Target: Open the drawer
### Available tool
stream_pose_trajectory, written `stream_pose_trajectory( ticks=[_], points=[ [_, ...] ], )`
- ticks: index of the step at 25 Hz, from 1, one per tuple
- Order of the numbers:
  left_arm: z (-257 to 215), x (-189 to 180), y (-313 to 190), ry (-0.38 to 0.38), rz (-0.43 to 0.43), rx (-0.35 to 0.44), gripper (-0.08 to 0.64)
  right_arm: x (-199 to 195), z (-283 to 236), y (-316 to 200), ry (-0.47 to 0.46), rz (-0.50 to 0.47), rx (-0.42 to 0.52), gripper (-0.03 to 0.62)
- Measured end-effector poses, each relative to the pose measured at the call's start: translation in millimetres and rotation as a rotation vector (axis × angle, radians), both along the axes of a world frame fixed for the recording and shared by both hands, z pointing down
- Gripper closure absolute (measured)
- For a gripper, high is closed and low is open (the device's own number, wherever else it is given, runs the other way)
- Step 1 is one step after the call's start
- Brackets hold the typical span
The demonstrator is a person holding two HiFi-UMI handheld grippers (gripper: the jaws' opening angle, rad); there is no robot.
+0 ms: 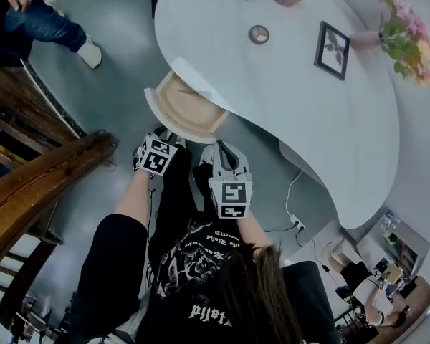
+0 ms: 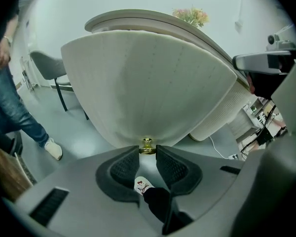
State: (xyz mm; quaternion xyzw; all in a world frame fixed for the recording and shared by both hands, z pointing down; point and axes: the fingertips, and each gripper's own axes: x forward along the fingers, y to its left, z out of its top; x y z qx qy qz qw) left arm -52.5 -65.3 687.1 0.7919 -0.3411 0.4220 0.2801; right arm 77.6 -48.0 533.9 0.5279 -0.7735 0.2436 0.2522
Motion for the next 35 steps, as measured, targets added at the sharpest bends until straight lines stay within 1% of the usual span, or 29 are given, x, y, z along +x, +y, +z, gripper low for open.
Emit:
stream_pose_trajectory(
  ticks=[13, 17, 23, 26, 31, 35],
  points=[
    [1, -15, 20, -0.013, -0.018, -0.003, 0.442, 3, -5, -3, 0.007, -0.022, 0.009, 0.566],
    [2, -15, 19, -0.012, -0.021, 0.008, 0.442, -3, -5, -3, 0.005, -0.047, 0.008, 0.566],
    [4, -23, 30, -0.035, -0.025, -0.020, 0.442, -18, -9, -1, -0.005, -0.094, -0.004, 0.566],
    [3, -27, 32, -0.041, -0.019, -0.021, 0.442, -20, -9, 0, -0.008, -0.102, -0.011, 0.566],
    [2, -25, 29, -0.031, -0.049, -0.014, 0.442, -19, -7, 1, 0.002, -0.113, -0.023, 0.566],
    [2, -28, 30, -0.042, -0.084, -0.022, 0.440, -19, -7, 2, 0.006, -0.123, -0.033, 0.566]
  ],
)
